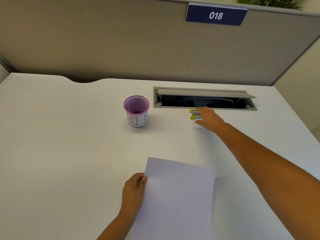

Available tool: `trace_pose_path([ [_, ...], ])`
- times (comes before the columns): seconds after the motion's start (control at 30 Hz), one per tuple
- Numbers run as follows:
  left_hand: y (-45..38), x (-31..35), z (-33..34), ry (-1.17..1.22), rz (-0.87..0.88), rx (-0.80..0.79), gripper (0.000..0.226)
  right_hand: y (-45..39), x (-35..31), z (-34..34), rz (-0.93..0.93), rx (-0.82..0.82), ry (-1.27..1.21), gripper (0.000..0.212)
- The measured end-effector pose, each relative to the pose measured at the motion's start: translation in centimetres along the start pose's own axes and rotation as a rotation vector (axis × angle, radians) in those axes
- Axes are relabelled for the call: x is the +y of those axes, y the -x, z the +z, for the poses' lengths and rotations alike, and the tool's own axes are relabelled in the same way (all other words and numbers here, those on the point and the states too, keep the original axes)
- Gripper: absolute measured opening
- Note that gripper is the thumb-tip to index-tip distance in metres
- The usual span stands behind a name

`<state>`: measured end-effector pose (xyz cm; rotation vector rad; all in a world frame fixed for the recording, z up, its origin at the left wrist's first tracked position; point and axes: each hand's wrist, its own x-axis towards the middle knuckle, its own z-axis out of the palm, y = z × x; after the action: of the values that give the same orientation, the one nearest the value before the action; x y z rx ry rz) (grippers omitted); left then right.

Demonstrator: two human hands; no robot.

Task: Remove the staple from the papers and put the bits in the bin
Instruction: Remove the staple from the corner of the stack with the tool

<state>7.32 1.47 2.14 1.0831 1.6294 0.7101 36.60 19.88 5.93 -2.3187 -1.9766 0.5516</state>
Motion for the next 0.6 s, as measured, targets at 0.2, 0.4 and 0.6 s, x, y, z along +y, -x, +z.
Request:
trace_pose_path([
  [0.2, -0.7, -0.1, 0.4, 0.008, -0.021, 0.0, 0.023, -4.3, 1.2, 1.6, -0.044, -0.129, -0.048, 0.069],
  [0.4, -0.9, -0.4, 0.5, 0.005, -0.036, 0.0, 0.022, -3.8, 0.4, 1.9, -0.189, -0.11, 0.067, 0.051],
  [0.6, -0.2, -0.2, 0.3, 0.053, -0.041, -0.005, 0.021, 1.9, -3.1, 0.4, -0.17, -0.297, -0.499, 0.041],
])
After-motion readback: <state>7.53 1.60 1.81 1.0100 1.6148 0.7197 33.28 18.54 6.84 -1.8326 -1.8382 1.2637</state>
